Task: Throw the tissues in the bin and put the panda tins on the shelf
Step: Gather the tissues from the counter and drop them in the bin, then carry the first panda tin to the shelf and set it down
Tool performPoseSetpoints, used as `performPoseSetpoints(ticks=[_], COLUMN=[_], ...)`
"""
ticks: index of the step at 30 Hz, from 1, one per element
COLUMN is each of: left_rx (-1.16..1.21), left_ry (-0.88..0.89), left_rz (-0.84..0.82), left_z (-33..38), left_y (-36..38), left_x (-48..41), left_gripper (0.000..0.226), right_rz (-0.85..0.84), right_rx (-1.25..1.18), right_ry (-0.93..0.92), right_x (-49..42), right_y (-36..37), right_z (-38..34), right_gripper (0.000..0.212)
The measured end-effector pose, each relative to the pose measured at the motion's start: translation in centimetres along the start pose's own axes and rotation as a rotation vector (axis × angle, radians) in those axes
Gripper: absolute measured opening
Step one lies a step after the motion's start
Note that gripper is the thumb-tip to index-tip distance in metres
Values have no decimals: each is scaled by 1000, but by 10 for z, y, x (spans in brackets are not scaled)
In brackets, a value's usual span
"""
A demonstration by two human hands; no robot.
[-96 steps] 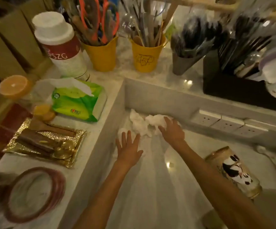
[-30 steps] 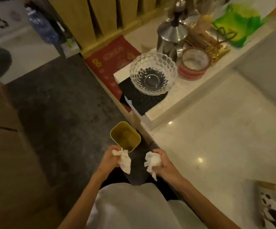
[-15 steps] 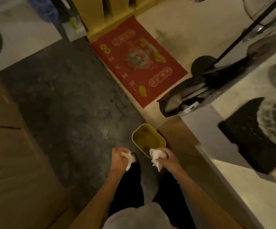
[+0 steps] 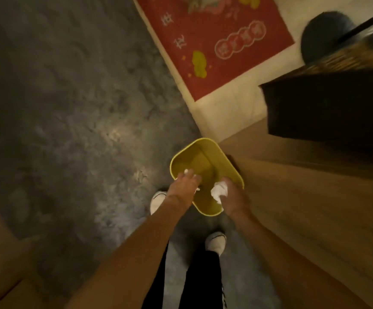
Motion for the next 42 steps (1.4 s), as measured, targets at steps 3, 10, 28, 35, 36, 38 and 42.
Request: performPoseSetpoints(ticks=[3,10,28,35,36,38,42], left_rx=[-67,-152,-316,-498,-527,-568,-642], left_ry=[27,90,305,721,779,892,1057], left_rz=[-2,-150,340,201,183,174,161], left_z=[-13,-21,147,319,342,378,442], left_y=[34,49,-243,-187,-176,-155,-120], left_x=[-35,-36,310,449,466,492,517], left_gripper=[49,68,31,30,28,23,26], right_rz=[25,52,496,855,890,922,970], right_rx=[174,200,27,-131,-147,-196,-409], right_ry=[-75,-156,-272,-121,-68,41,280], right_x=[-33,-32,381,584,608,645,693], right_y=[32,45,-202,-261,-263,-259,-227], right_z=[16,14,-60,95,122,171,267], right_gripper=[50,71,21,27,30,34,37])
Point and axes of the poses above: each hand's wrist, its own x-axis away from the middle knuckle, its own y-axis out of the palm, z = x × y, the point moved 9 cm from there along -x, towards the middle knuckle, and after that the axes turned 6 degrees about z, right-handed, at the moved point
